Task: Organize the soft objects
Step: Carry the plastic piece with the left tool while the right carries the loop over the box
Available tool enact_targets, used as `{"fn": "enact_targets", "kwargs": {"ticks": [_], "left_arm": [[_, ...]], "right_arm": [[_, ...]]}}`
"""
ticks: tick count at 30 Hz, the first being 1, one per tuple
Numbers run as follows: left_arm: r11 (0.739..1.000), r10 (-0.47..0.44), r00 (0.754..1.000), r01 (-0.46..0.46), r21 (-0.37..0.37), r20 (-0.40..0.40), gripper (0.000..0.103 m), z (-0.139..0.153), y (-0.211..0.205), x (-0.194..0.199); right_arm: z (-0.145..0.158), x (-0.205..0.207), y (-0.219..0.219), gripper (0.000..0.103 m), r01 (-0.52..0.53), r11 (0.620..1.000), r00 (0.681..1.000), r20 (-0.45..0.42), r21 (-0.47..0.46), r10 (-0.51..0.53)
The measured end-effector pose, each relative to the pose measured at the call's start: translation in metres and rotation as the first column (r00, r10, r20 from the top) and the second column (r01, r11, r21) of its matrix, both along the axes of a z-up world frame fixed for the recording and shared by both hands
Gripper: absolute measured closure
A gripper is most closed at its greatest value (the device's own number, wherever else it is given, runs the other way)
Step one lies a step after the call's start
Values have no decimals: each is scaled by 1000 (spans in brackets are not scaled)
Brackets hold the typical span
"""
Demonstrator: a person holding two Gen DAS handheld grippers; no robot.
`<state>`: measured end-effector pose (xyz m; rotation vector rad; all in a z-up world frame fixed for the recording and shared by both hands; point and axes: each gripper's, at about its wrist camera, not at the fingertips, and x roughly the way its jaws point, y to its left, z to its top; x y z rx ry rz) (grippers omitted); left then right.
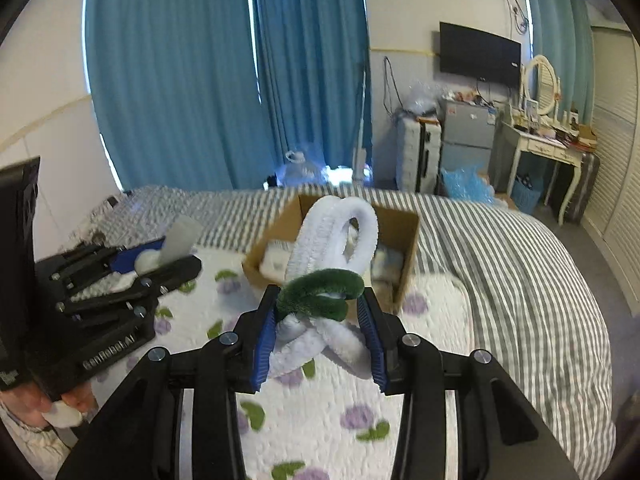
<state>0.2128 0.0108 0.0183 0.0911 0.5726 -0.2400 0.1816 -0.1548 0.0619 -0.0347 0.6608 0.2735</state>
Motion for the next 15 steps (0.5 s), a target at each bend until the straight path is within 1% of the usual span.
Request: {"fn": "enact_targets", "kwargs": {"ticks": [4,7,9,11,12,15], "left_arm": [[1000,-3,1000,3,7,22,69,8,-7,31],[1000,4,1000,-5,25,25,69,4,-15,69],[999,13,1000,-13,39,9,69,-4,-21,93],[999,6,1000,-6,48,1,69,-14,-28,117],[998,5,1000,-5,55,-4,69,-20,-32,128],[995,15,1000,-13,104,-26,69,-44,-41,159]], "right_arm": [[11,43,-4,64,3,999,1000,19,51,-4],[7,83,-5,64,16,999,1000,20,50,-17],[-1,105,-3,64,20,999,1000,12,32,-20],[-13,131,-3,64,29,1000,1000,11,-7,-29],[-18,141,-5,63,34,999,999,6,-7,-34],[-43,175,-11,63,48,999,998,-34,-21,-49]]}}
